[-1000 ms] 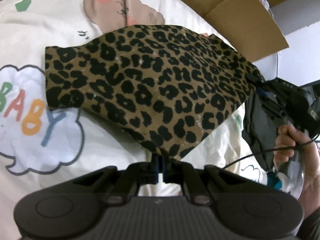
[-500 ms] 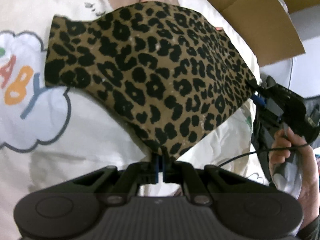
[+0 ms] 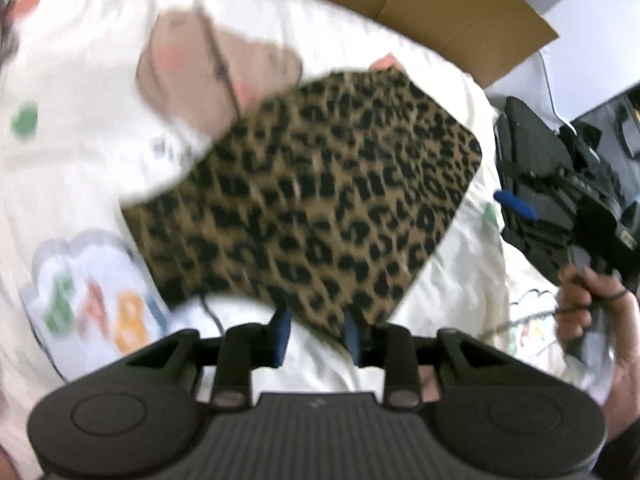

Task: Fold clothes

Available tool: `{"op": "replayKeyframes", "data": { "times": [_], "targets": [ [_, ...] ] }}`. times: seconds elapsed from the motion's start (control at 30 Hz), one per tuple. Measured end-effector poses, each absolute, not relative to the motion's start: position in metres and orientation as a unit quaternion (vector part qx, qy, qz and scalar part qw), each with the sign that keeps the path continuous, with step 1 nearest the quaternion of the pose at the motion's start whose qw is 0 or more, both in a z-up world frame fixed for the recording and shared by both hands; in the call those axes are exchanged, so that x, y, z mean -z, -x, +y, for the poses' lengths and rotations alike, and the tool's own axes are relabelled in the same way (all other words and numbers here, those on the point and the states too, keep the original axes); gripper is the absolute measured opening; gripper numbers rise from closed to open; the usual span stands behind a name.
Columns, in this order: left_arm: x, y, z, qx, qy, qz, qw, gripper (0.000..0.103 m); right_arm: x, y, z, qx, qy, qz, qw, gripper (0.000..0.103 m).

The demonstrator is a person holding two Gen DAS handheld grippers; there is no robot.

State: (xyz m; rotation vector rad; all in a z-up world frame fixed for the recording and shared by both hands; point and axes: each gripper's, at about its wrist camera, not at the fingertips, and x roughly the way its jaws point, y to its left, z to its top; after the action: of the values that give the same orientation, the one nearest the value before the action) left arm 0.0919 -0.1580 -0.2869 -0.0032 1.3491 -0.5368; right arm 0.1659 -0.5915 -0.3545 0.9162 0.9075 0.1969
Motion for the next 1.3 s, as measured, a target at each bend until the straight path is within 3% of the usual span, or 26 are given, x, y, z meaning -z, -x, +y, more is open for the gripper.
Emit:
{"op": "replayKeyframes", "data": {
  "times": [0.33,0.77,0.93,1.23,1.3],
  "targets": [
    [0.281,-0.158,-0.210,0.318,-0.067,0.561,0.762,0.040,0.349,-0.132,-0.572,-0.106,-0.422,0.434,0.789,0.052],
    [0.321,-0.207,-0.255,0.379,-0.151,0.519,0.751,0.041,0.374,-0.121,-0.541,-0.110,-0.410,0.469,0.775,0.052],
    [0.333,-0.207,-0.256,0.394,-0.164,0.500,0.753,0.041,0.383,-0.119,-0.533,-0.106,-0.405,0.483,0.769,0.059],
    [0.328,-0.216,-0.254,0.430,-0.131,0.501,0.739,0.028,0.384,-0.124,-0.526,-0.105,-0.404,0.477,0.773,0.059],
    [0.330,-0.220,-0.253,0.424,-0.128,0.504,0.741,0.019,0.385,-0.127,-0.525,-0.107,-0.407,0.474,0.774,0.059]
  ]
}}
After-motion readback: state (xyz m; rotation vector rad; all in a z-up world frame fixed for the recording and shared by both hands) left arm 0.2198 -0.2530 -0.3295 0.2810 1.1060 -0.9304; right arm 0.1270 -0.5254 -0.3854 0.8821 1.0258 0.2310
